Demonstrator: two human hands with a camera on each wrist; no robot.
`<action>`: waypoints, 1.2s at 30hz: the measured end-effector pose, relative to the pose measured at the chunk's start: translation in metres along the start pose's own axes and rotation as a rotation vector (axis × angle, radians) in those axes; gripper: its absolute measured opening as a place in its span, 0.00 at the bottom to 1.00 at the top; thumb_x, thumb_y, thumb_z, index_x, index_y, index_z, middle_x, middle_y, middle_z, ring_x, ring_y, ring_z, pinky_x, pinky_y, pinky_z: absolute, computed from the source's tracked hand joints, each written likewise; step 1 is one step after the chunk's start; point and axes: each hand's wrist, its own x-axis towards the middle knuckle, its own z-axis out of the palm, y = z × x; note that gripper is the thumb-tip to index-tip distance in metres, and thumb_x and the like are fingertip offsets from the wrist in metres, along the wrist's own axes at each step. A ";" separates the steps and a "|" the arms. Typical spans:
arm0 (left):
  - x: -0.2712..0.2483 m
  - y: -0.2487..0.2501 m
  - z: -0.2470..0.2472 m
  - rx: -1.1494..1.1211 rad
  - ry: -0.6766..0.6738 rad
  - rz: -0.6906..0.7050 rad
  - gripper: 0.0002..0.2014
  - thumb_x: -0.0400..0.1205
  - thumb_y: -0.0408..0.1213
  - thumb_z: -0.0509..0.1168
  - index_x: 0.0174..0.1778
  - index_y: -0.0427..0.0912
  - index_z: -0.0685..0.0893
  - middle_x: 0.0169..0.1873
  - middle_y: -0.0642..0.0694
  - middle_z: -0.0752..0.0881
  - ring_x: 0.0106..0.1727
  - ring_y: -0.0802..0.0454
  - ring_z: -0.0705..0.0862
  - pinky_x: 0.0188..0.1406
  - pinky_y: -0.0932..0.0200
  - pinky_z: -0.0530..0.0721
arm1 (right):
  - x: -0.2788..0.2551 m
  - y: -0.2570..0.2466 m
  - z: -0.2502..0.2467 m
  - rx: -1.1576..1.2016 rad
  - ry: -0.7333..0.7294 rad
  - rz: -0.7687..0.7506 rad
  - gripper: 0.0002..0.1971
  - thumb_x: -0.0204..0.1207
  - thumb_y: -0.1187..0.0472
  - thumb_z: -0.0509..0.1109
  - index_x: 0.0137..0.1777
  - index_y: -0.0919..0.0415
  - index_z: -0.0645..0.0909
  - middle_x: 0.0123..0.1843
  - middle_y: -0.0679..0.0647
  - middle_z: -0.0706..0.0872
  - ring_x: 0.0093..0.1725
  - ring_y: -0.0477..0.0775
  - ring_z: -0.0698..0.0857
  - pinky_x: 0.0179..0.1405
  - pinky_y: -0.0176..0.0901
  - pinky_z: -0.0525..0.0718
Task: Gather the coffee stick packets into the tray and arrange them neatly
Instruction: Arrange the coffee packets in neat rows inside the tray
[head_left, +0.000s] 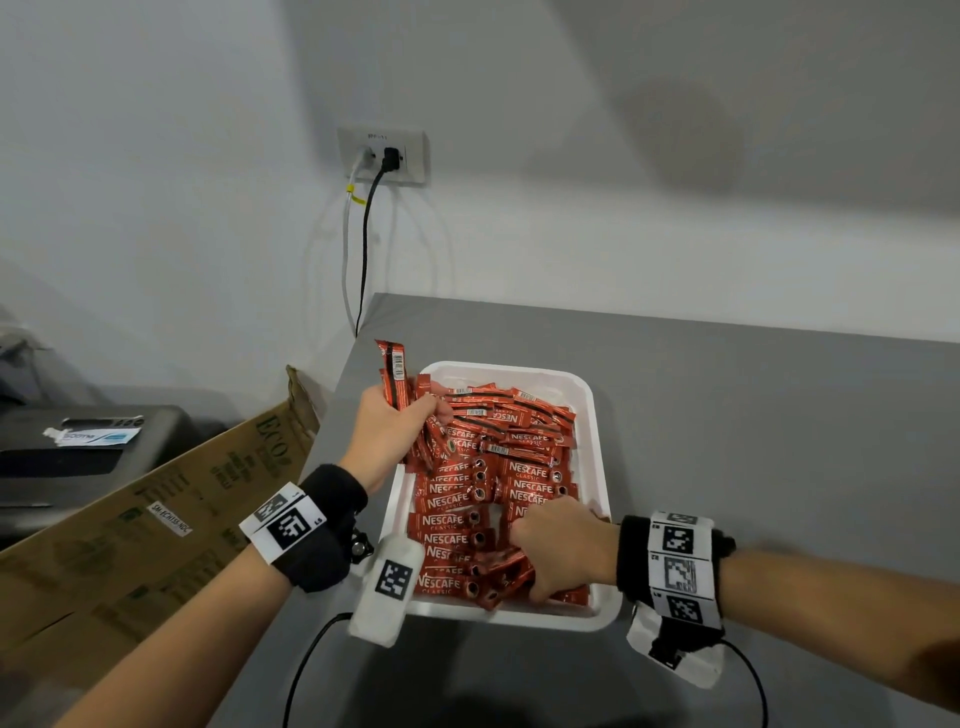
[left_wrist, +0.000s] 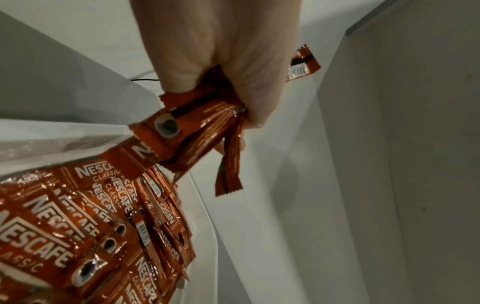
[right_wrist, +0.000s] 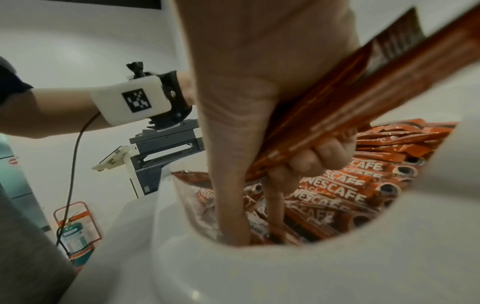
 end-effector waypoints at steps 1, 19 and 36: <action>0.000 -0.001 0.000 -0.002 0.001 0.009 0.05 0.79 0.27 0.63 0.41 0.39 0.82 0.37 0.44 0.86 0.38 0.52 0.86 0.40 0.58 0.83 | -0.002 0.000 -0.001 0.025 -0.004 0.001 0.22 0.71 0.44 0.73 0.52 0.63 0.80 0.41 0.53 0.85 0.40 0.53 0.84 0.45 0.47 0.86; 0.001 -0.010 0.015 0.283 -0.286 -0.043 0.09 0.74 0.28 0.71 0.32 0.46 0.84 0.37 0.48 0.88 0.46 0.48 0.87 0.58 0.47 0.83 | -0.001 0.018 -0.013 0.315 -0.005 0.144 0.19 0.69 0.45 0.76 0.51 0.59 0.83 0.45 0.52 0.89 0.41 0.51 0.86 0.39 0.40 0.82; 0.005 -0.017 0.006 0.259 -0.251 -0.037 0.05 0.75 0.31 0.71 0.38 0.45 0.84 0.43 0.44 0.88 0.48 0.46 0.88 0.57 0.47 0.84 | 0.007 0.012 -0.018 0.387 -0.041 0.157 0.13 0.73 0.51 0.73 0.36 0.58 0.75 0.32 0.48 0.80 0.34 0.51 0.81 0.33 0.43 0.82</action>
